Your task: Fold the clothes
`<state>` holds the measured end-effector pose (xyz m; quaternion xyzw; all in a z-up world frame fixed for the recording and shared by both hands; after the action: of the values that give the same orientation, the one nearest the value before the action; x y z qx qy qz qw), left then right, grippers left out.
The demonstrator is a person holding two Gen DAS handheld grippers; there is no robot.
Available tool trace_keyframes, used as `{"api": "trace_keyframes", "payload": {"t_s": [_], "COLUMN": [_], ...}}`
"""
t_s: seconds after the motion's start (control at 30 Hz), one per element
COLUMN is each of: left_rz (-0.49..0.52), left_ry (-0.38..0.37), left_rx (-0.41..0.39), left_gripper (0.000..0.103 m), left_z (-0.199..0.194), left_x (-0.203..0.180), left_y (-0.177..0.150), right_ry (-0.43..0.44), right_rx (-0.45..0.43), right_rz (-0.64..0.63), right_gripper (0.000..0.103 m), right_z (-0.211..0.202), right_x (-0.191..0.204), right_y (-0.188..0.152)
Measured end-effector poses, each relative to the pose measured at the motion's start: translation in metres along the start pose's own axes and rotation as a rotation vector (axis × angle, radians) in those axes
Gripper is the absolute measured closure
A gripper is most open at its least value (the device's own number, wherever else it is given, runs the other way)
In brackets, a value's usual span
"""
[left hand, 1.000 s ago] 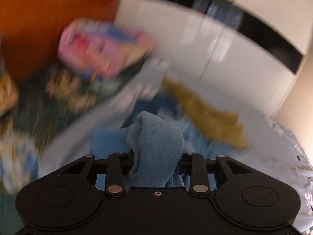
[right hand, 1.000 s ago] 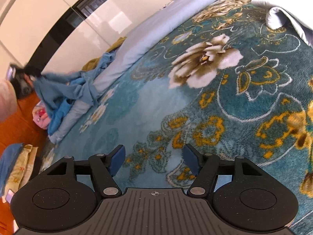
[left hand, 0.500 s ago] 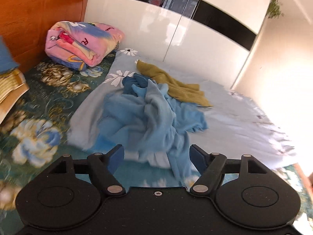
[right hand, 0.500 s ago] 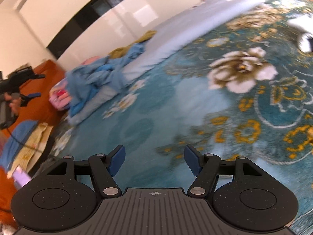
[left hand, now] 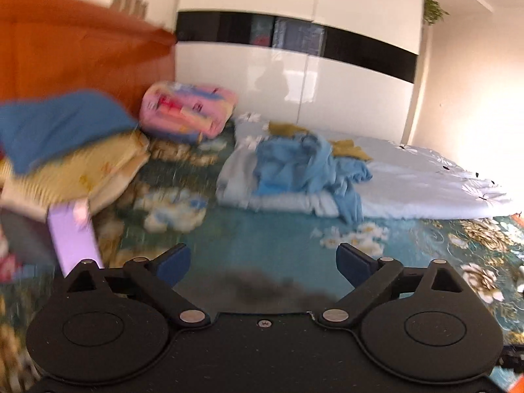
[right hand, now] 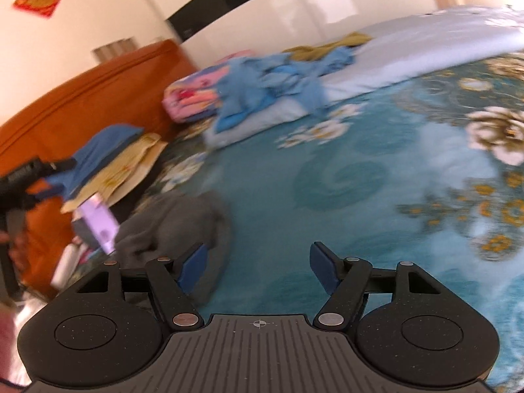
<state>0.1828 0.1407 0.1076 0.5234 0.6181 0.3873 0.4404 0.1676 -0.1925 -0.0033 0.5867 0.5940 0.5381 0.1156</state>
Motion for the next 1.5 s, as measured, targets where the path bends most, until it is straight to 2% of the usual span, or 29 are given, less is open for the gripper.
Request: {"api": "trace_keyframes", "payload": {"t_s": [0.13,0.17,0.23,0.3,0.43,0.63,0.67,0.7,0.8,0.93,1.03,1.17,1.37,1.5], "left_rz": [-0.091,-0.099,-0.095,-0.053,0.058,-0.096,-0.110,-0.122,-0.147,-0.149,-0.125,-0.114,-0.084,-0.061], "left_ry": [0.031,0.038,0.061,0.079,0.127,0.194,0.197,0.200,0.200,0.172,0.136,0.109,0.058,0.048], "left_rx": [0.106,0.123,0.152,0.161,0.115,0.185,0.190,0.194,0.202,0.214,0.219,0.228,0.252,0.261], "left_gripper": [0.008,0.008,0.008,0.008,0.007,0.006,0.006,0.006,0.006,0.006,0.006,0.006,0.006,0.006], "left_z": [-0.014,-0.017,-0.026,-0.037,-0.062,-0.064,-0.062,-0.061,-0.052,-0.037,-0.030,-0.021,-0.003,0.013], "left_x": [0.020,0.024,0.031,0.041,0.062,0.097,0.098,0.099,0.096,0.086,0.073,0.061,0.036,0.023], "left_y": [-0.052,-0.061,-0.077,-0.086,-0.089,-0.121,-0.124,-0.127,-0.133,-0.137,-0.136,-0.135,-0.138,-0.139], "right_ry": [0.076,0.094,0.114,0.140,0.137,0.119,0.105,0.087,0.078,0.041,-0.010,-0.122,-0.411,-0.444], "right_rx": [0.044,0.056,0.101,0.152,0.207,0.255,0.261,0.269,0.298,0.233,0.144,0.054,-0.093,-0.117], "right_rz": [-0.063,-0.079,-0.099,-0.112,-0.185,-0.204,-0.197,-0.184,-0.148,-0.189,-0.226,-0.186,-0.194,-0.144], "right_gripper": [0.035,0.030,0.029,0.029,0.029,0.031,0.048,0.072,0.090,0.096,0.097,0.099,0.100,0.100], "right_z": [0.021,0.027,0.041,0.053,0.080,0.126,0.131,0.135,0.141,0.144,0.143,0.135,0.077,0.034], "right_x": [0.041,0.051,0.066,0.078,0.097,0.116,0.117,0.115,0.114,0.112,0.097,0.045,-0.073,-0.114], "right_y": [-0.004,-0.007,-0.020,-0.036,-0.048,-0.049,-0.050,-0.051,-0.051,-0.028,0.001,0.043,0.115,0.132]}}
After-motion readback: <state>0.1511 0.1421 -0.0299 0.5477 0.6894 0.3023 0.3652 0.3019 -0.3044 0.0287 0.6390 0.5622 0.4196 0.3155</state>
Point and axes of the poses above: each gripper's, at about its wrist camera, not at the fingertips, and z roughly the way its jaws point, x to its left, y to its top, the point moved 10 cm from there along z, roughly the way its jaws point, and after that the axes turned 10 degrees about -x, right-handed, at the moved point
